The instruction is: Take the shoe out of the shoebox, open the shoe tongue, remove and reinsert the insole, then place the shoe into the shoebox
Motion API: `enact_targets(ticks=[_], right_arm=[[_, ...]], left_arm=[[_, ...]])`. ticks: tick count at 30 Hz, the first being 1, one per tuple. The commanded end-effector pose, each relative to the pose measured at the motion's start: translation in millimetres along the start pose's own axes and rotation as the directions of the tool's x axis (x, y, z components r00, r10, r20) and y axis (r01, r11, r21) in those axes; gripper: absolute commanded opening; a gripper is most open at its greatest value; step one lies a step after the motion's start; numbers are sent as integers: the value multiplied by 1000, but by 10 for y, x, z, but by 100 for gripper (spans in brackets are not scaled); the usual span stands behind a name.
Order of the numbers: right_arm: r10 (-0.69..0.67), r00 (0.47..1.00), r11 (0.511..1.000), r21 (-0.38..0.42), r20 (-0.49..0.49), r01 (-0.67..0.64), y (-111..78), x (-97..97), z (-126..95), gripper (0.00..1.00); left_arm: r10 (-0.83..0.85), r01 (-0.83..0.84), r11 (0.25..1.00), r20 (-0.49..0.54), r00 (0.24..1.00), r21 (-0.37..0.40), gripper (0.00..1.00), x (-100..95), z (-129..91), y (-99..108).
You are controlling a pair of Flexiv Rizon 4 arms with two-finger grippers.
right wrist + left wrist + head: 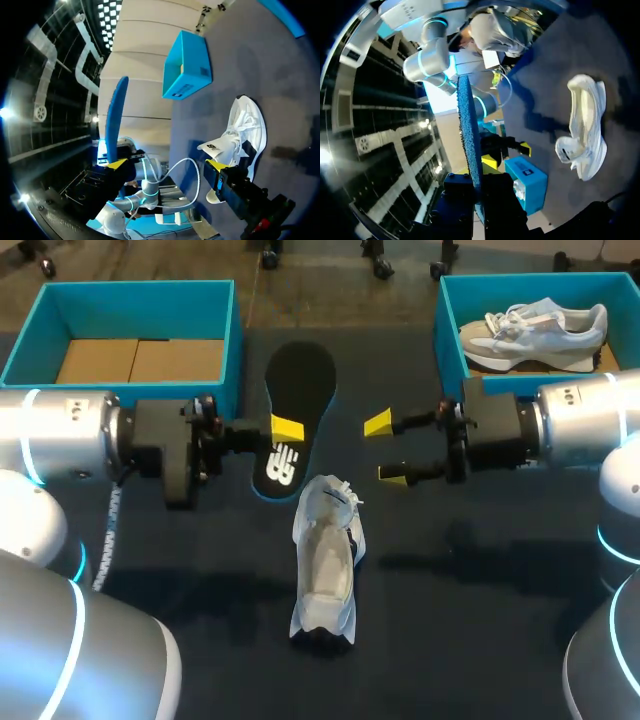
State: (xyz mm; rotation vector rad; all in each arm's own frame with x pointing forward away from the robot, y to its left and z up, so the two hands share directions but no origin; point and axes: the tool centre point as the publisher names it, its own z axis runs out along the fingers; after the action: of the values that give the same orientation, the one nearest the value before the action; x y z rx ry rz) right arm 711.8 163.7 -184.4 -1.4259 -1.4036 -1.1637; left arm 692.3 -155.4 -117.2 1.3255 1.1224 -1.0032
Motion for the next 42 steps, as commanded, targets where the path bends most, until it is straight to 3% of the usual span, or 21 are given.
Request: enact_targets(ticks=[1, 11, 15, 20, 26, 42], right_arm=[[0, 1000, 1000, -2, 0, 0, 1, -3, 25, 100], [0, 1000, 1000, -2, 0, 0, 1, -3, 25, 100], [0, 1000, 1000, -2, 0, 0, 1, -3, 25, 100], [0, 1000, 1000, -2, 0, 0, 1, -3, 25, 100], [-10, 1000, 1000, -16, -3, 10, 19, 23, 28, 100], [2, 1000, 1000, 5, -29, -2, 174, 61, 309, 100]], left_arm=[[49, -50, 999, 37, 998, 18, 0, 148, 122, 77], [49, -50, 999, 37, 998, 18, 0, 148, 122, 77], [77, -76, 996, 28, 997, -47, 0, 342, 155, 19], [73, -72, 996, 22, 997, -58, 0, 518, 157, -67], [64, -63, 996, 22, 998, -63, 0, 599, 152, -96], [76, -74, 993, 25, 997, -91, 0, 733, 205, -177]])
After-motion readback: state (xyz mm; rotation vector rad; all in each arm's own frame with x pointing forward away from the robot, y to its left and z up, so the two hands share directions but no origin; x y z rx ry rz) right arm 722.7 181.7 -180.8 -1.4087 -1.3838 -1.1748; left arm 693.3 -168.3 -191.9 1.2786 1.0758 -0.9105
